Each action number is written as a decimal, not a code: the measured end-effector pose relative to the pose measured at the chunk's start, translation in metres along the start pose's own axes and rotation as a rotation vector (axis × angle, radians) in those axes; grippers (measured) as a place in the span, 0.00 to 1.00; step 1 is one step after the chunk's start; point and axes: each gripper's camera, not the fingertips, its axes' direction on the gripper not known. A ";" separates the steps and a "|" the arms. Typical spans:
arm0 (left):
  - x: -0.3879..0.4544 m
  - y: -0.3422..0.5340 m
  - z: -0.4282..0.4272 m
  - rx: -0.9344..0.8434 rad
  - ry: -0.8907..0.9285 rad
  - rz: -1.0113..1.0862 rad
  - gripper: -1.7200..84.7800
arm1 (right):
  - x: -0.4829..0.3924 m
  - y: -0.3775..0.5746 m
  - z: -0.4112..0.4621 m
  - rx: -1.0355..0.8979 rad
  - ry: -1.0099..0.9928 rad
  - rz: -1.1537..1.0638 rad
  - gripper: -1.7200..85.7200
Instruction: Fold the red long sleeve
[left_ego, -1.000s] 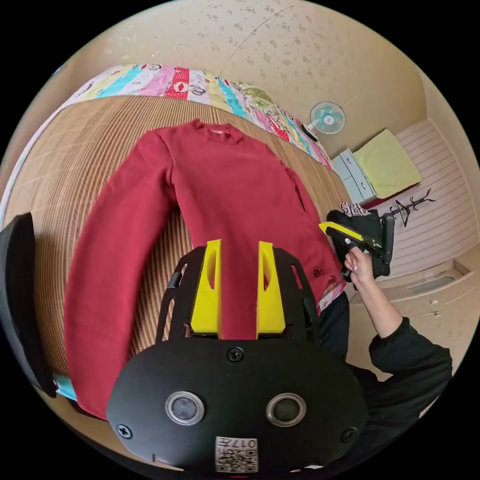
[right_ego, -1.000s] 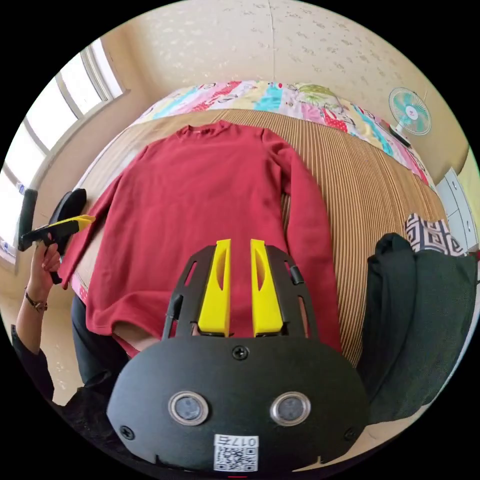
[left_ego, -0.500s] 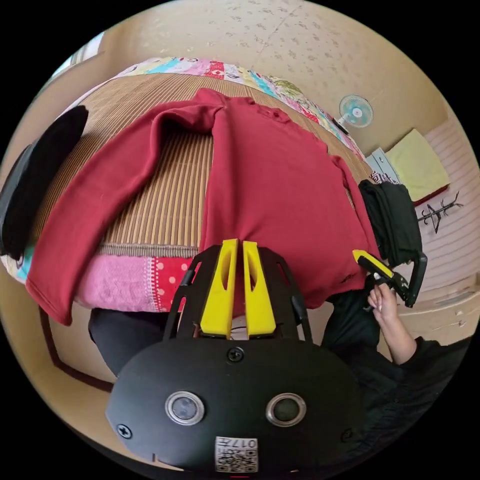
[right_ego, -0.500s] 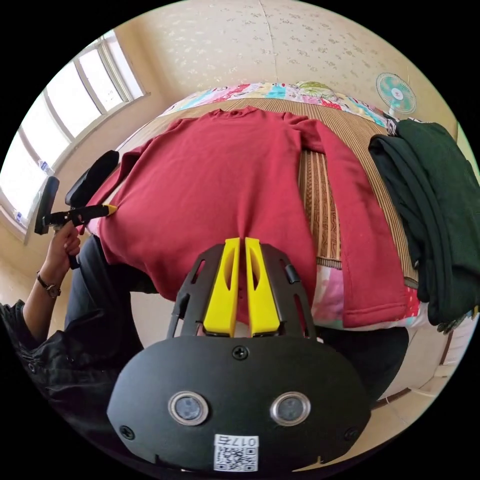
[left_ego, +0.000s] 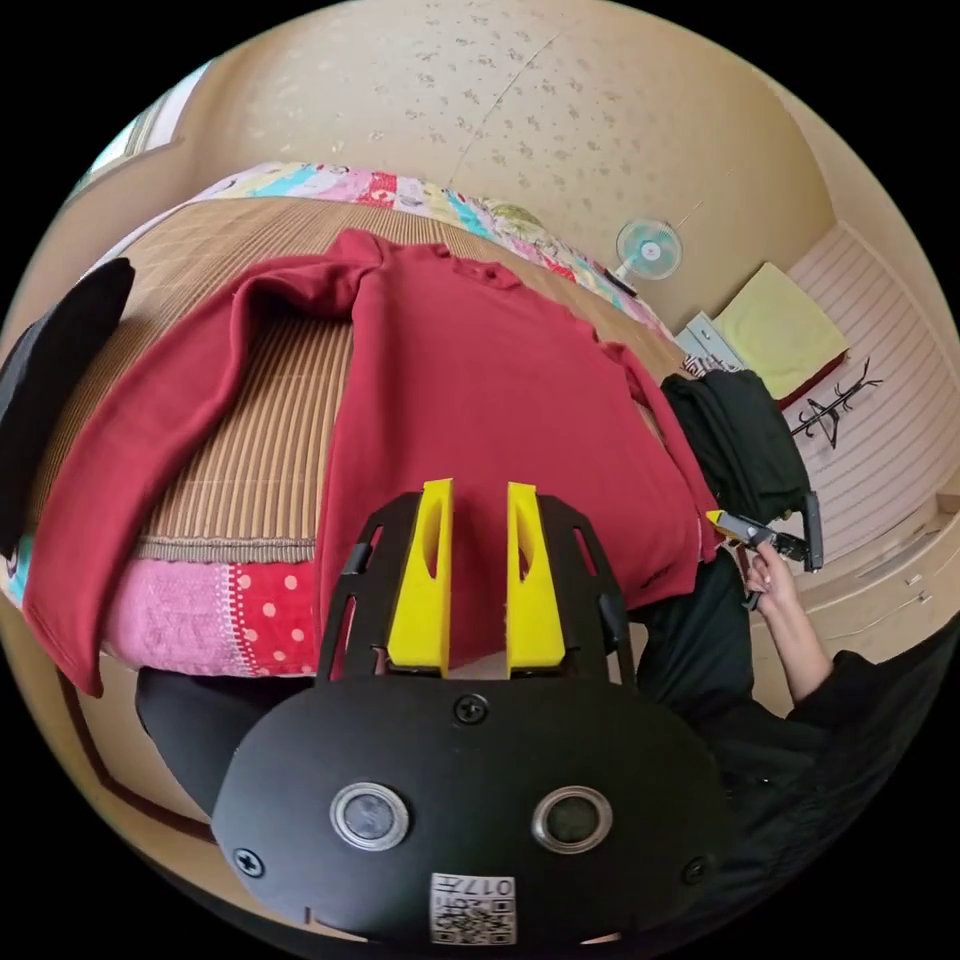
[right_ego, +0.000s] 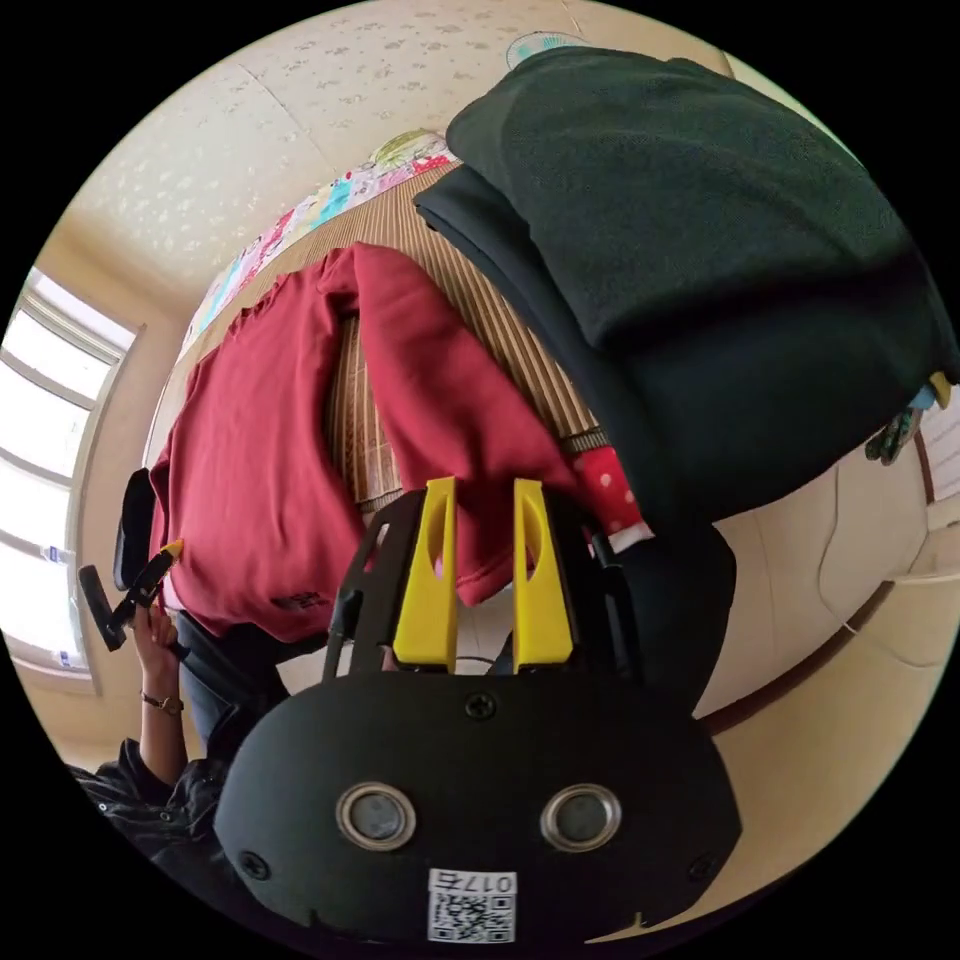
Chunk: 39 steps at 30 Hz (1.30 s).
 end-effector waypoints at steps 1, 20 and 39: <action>-0.003 0.004 -0.003 0.045 -0.021 0.018 0.09 | -0.007 -0.002 -0.017 0.016 -0.027 -0.041 0.07; -0.090 0.085 -0.022 0.239 0.168 -0.070 0.03 | 0.133 0.029 -0.212 0.559 0.093 0.239 0.08; -0.124 0.118 -0.027 0.263 0.190 -0.101 0.02 | 0.138 0.043 -0.250 0.674 -0.228 0.220 0.06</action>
